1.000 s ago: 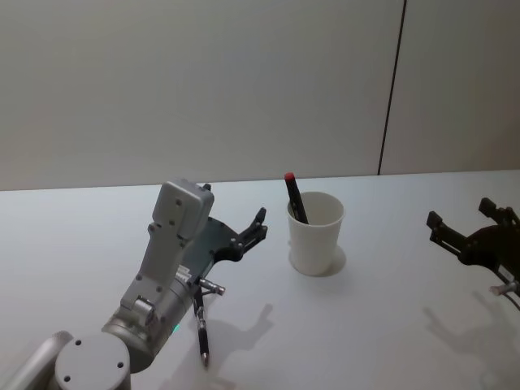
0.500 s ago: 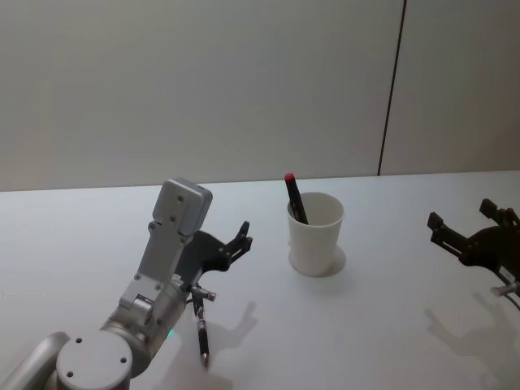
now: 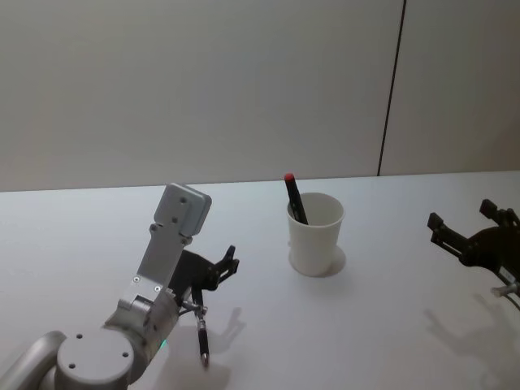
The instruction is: Place the pen into the pen holder.
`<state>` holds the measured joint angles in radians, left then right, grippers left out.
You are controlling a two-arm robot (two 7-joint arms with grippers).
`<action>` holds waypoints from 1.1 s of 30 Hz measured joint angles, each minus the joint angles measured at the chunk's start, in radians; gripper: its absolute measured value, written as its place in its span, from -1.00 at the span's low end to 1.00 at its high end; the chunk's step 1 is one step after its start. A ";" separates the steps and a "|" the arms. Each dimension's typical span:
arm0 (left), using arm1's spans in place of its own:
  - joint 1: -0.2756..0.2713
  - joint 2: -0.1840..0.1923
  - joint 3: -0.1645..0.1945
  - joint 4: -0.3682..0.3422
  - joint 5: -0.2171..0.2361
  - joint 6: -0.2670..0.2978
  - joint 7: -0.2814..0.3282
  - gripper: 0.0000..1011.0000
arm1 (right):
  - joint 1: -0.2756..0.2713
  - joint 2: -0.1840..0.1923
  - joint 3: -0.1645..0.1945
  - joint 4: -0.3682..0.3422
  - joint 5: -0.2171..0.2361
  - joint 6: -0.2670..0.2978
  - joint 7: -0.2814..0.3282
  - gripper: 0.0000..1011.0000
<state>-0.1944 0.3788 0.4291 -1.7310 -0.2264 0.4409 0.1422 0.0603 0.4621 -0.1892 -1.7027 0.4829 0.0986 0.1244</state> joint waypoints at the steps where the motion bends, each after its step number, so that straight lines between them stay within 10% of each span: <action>1: 0.001 -0.001 0.000 -0.003 -0.003 0.011 0.003 0.99 | 0.000 0.000 0.000 0.000 0.000 0.000 0.000 0.98; 33: 0.041 -0.046 -0.039 -0.041 -0.137 0.282 0.098 0.99 | 0.000 0.000 0.000 0.000 0.000 0.000 0.000 0.98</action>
<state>-0.1537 0.3331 0.3902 -1.7721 -0.3632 0.7232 0.2406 0.0599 0.4621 -0.1893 -1.7026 0.4828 0.0986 0.1245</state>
